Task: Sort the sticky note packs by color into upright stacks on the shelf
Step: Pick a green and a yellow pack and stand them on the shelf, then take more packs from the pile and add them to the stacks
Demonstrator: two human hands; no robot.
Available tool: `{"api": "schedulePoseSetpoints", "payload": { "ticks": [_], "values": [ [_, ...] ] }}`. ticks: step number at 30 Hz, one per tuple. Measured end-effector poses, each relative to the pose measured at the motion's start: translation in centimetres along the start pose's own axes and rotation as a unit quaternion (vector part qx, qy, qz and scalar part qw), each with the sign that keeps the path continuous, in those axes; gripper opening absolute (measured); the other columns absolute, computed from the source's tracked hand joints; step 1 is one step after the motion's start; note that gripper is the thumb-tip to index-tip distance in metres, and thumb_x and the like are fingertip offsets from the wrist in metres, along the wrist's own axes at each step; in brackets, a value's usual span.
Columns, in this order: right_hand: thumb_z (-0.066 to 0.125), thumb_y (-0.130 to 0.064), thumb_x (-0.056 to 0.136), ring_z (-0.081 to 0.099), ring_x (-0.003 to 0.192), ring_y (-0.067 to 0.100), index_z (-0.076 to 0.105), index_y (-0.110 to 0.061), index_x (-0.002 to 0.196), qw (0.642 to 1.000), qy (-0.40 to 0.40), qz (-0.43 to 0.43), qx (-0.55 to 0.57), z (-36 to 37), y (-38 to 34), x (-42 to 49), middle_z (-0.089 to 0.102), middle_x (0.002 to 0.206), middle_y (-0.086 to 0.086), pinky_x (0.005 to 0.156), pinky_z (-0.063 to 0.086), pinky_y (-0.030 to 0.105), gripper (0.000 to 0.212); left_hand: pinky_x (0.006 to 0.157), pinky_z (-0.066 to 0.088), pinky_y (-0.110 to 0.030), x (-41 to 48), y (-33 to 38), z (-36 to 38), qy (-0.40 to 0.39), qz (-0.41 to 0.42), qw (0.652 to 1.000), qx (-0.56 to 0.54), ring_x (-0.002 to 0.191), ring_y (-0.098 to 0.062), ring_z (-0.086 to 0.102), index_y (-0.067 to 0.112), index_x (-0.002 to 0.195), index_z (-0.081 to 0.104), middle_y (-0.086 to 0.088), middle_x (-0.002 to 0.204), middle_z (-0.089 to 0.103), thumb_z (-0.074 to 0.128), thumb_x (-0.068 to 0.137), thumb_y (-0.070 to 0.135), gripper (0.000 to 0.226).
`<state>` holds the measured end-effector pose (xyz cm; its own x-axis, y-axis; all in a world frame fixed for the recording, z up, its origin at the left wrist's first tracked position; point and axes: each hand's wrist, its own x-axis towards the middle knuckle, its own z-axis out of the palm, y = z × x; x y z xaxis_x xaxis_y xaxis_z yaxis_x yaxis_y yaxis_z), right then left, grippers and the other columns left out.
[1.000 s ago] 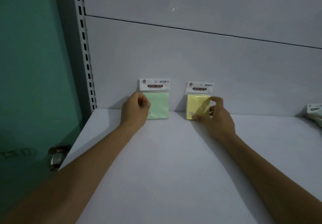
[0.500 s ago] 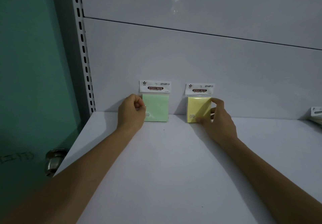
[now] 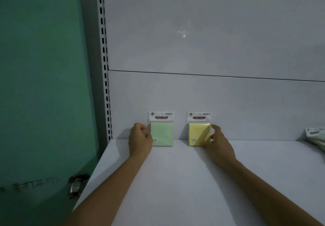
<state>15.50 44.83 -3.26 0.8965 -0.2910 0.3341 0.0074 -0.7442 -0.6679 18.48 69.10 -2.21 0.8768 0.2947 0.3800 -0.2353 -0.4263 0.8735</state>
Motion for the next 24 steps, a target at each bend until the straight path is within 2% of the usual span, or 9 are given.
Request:
{"api": "schedulePoseSetpoints", "payload": {
  "ticks": [2, 5, 8, 11, 14, 18, 21, 24],
  "values": [
    [0.062, -0.027, 0.085, 0.052, 0.116, 0.031, 0.019, -0.019, 0.144, 1.0, -0.017, -0.012, -0.013, -1.3, 0.5, -0.9, 0.047, 0.132, 0.015, 0.09, 0.042, 0.038, 0.073, 0.065, 0.049, -0.027, -0.8, 1.1, -0.3, 0.022, 0.028, 0.999, 0.034, 0.095, -0.022, 0.057, 0.014, 0.097, 0.047, -0.004, 0.102, 0.055, 0.056, 0.087, 0.004, 0.017],
    [0.061, -0.03, 0.086, 0.049, 0.121, 0.029, 0.018, -0.02, 0.144, 0.994, -0.045, -0.035, -0.089, -4.2, 2.0, -3.0, 0.042, 0.138, 0.013, 0.093, 0.042, 0.038, 0.072, 0.075, 0.052, -0.041, -3.2, 3.4, 0.5, 0.011, 0.14, 0.982, 0.124, 0.101, -0.022, 0.055, 0.016, 0.109, 0.048, -0.003, 0.112, 0.056, 0.054, 0.087, 0.009, 0.024],
    [0.057, -0.037, 0.086, 0.047, 0.12, 0.026, 0.025, -0.022, 0.141, 0.982, -0.05, -0.056, -0.173, -8.0, 3.9, -5.8, 0.045, 0.134, 0.009, 0.093, 0.044, 0.039, 0.066, 0.078, 0.049, -0.039, -7.2, 6.8, 3.2, -0.058, 0.254, 0.948, 0.183, 0.104, -0.022, 0.056, 0.016, 0.113, 0.05, 0.0, 0.114, 0.059, 0.051, 0.087, 0.011, 0.027],
    [0.055, -0.042, 0.087, 0.047, 0.12, 0.024, 0.032, -0.022, 0.139, 0.965, -0.048, -0.072, -0.247, -12.8, 6.2, -9.0, 0.046, 0.136, 0.006, 0.097, 0.041, 0.036, 0.06, 0.081, 0.046, -0.034, -12.9, 10.9, 7.4, -0.171, 0.354, 0.899, 0.196, 0.107, -0.017, 0.054, 0.021, 0.119, 0.049, 0.007, 0.115, 0.059, 0.05, 0.088, 0.017, 0.031],
    [0.052, -0.046, 0.09, 0.046, 0.123, 0.022, 0.035, -0.024, 0.138, 0.95, -0.017, -0.092, -0.297, -18.4, 9.1, -12.2, 0.045, 0.141, 0.003, 0.102, 0.037, 0.035, 0.055, 0.084, 0.049, -0.029, -19.3, 16.0, 12.3, -0.264, 0.344, 0.894, 0.116, 0.107, -0.012, 0.055, 0.029, 0.126, 0.039, 0.011, 0.116, 0.059, 0.052, 0.09, 0.028, 0.038],
    [0.051, -0.046, 0.09, 0.048, 0.121, 0.021, 0.033, -0.026, 0.138, 0.949, 0.026, -0.073, -0.306, -26.2, 14.0, -16.9, 0.047, 0.139, 0.001, 0.101, 0.039, 0.035, 0.055, 0.084, 0.046, -0.022, -27.2, 21.6, 17.8, -0.311, 0.377, 0.87, 0.066, 0.108, -0.009, 0.056, 0.036, 0.131, 0.031, 0.012, 0.121, 0.058, 0.053, 0.09, 0.038, 0.048],
    [0.052, -0.045, 0.09, 0.048, 0.12, 0.019, 0.035, -0.027, 0.135, 0.952, 0.031, -0.049, -0.3, -31.3, 17.6, -20.7, 0.049, 0.136, -0.001, 0.099, 0.041, 0.035, 0.052, 0.09, 0.047, -0.028, -31.9, 23.3, 20.5, -0.335, 0.407, 0.846, 0.08, 0.118, -0.013, 0.052, 0.033, 0.134, 0.033, 0.009, 0.133, 0.052, 0.051, 0.09, 0.039, 0.048],
    [0.054, -0.041, 0.09, 0.052, 0.113, 0.02, 0.039, -0.026, 0.131, 0.95, 0.024, -0.017, -0.312, -36.0, 21.5, -24.2, 0.053, 0.129, 0.001, 0.09, 0.045, 0.034, 0.046, 0.102, 0.039, -0.034, -36.0, 24.6, 22.8, -0.365, 0.418, 0.823, 0.126, 0.131, -0.018, 0.041, 0.028, 0.142, 0.031, 0.004, 0.147, 0.04, 0.049, 0.091, 0.04, 0.056]
  ]
}}
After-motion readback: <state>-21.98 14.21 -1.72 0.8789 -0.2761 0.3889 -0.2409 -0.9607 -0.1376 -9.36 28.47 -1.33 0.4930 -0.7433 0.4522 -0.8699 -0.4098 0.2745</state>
